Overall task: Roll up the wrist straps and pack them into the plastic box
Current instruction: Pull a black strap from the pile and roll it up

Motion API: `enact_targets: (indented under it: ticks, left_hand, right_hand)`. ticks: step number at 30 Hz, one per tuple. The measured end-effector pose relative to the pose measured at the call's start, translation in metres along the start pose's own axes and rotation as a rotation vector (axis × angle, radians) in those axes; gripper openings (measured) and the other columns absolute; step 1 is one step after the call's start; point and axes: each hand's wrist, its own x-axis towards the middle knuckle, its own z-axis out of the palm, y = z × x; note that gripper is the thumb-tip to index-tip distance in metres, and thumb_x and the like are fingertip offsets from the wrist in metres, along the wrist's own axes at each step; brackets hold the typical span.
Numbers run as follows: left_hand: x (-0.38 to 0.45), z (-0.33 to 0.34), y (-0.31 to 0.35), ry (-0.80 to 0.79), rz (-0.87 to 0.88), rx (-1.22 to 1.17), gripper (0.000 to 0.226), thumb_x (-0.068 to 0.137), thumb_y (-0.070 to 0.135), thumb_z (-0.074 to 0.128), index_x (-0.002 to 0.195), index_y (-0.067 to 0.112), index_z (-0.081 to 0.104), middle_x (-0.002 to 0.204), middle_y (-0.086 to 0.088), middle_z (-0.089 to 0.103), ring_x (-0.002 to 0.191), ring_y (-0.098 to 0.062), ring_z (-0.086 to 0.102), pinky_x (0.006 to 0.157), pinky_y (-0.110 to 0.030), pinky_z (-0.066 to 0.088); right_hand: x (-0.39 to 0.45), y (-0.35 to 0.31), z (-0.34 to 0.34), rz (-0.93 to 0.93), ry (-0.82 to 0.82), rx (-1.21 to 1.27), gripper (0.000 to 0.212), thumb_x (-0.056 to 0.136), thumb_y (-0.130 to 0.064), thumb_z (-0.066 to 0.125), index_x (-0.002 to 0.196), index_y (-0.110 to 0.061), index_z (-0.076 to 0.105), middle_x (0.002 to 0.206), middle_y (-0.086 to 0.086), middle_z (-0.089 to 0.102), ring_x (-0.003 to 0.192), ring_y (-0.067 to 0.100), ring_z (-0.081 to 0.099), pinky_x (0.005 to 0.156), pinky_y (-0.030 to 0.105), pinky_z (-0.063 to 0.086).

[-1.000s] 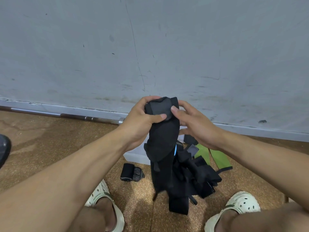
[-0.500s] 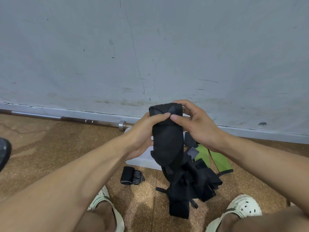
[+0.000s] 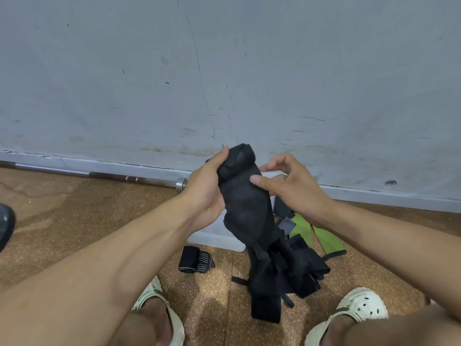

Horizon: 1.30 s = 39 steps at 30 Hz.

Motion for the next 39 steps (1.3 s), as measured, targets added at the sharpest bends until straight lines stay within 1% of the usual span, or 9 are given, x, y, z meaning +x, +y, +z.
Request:
enact_targets:
  ticks: [4,10,14,18,22,27,30,34,39]
  left_hand:
    - [0.005,-0.006,0.005,0.104,0.013,-0.115,0.046,0.099,0.045,0.06,0.13,0.012,0.067,0.121,-0.013,0.074,0.112,-0.033,0.071,0.105,-0.052,0.051]
    - [0.007,-0.01,0.009,0.161,0.041,-0.214,0.045,0.099,0.045,0.06,0.129,0.012,0.068,0.119,-0.013,0.074,0.112,-0.031,0.071,0.106,-0.05,0.051]
    - [0.005,-0.01,0.013,0.206,0.081,-0.19,0.041,0.099,0.043,0.061,0.126,0.013,0.069,0.116,-0.009,0.076,0.109,-0.027,0.073,0.102,-0.047,0.054]
    - [0.004,-0.014,0.015,0.294,0.128,-0.111,0.038,0.1,0.04,0.062,0.127,0.015,0.066,0.116,-0.007,0.076,0.104,-0.024,0.074,0.089,-0.044,0.06]
    - [0.007,-0.015,0.014,0.343,0.185,-0.065,0.033,0.101,0.033,0.063,0.125,0.011,0.067,0.116,-0.006,0.075,0.106,-0.022,0.073,0.095,-0.045,0.058]
    - [0.013,-0.013,0.011,0.397,0.262,-0.07,0.042,0.097,0.033,0.069,0.13,0.009,0.062,0.122,-0.007,0.072,0.106,-0.021,0.073,0.079,-0.037,0.063]
    - [0.014,-0.012,0.009,0.453,0.286,-0.111,0.048,0.095,0.035,0.071,0.134,0.01,0.057,0.125,-0.007,0.069,0.107,-0.02,0.072,0.073,-0.034,0.063]
    - [0.013,-0.01,0.009,0.467,0.272,-0.149,0.044,0.095,0.033,0.071,0.131,0.01,0.059,0.122,-0.007,0.071,0.103,-0.019,0.072,0.073,-0.033,0.06]
    - [0.009,-0.009,0.01,0.409,0.244,-0.154,0.04,0.096,0.03,0.071,0.128,0.008,0.062,0.118,-0.009,0.073,0.1,-0.021,0.074,0.06,-0.026,0.059]
  right_hand:
    - [-0.002,0.013,0.004,0.075,-0.087,-0.126,0.034,0.079,-0.046,0.085,0.091,-0.02,0.067,0.102,0.0,0.076,0.096,0.03,0.073,0.092,0.047,0.059]
    - [-0.006,0.011,0.009,0.159,-0.289,-0.162,0.015,0.087,-0.029,0.081,0.097,-0.018,0.08,0.095,-0.01,0.08,0.089,0.002,0.075,0.077,0.01,0.053]
    - [-0.007,0.009,0.012,0.189,-0.347,-0.23,0.018,0.09,-0.031,0.078,0.103,-0.018,0.08,0.1,-0.013,0.079,0.09,-0.005,0.071,0.068,0.001,0.048]
    - [-0.004,0.007,0.011,0.231,-0.356,-0.103,0.018,0.1,-0.028,0.065,0.095,-0.011,0.07,0.094,-0.008,0.075,0.087,0.006,0.071,0.089,0.02,0.052]
    - [0.0,0.007,0.012,0.149,-0.201,-0.067,0.026,0.099,-0.032,0.067,0.075,-0.021,0.067,0.097,-0.014,0.077,0.091,0.009,0.072,0.093,0.033,0.051]
    - [-0.003,0.003,0.018,0.179,-0.07,-0.09,0.031,0.096,-0.043,0.068,0.078,-0.018,0.069,0.097,0.011,0.076,0.086,0.019,0.071,0.093,0.037,0.055]
    - [-0.004,-0.003,0.02,0.202,-0.022,-0.031,0.034,0.095,-0.045,0.068,0.089,-0.012,0.075,0.101,0.01,0.077,0.1,0.03,0.073,0.092,0.042,0.06]
    - [-0.012,-0.01,0.025,0.428,-0.266,0.21,0.039,0.091,-0.04,0.073,0.112,-0.008,0.071,0.11,0.003,0.079,0.099,0.018,0.076,0.076,0.029,0.061]
    - [-0.008,-0.007,0.033,0.517,-0.306,0.137,0.043,0.077,-0.042,0.086,0.111,-0.016,0.079,0.09,-0.009,0.072,0.074,0.006,0.061,0.066,0.02,0.053]
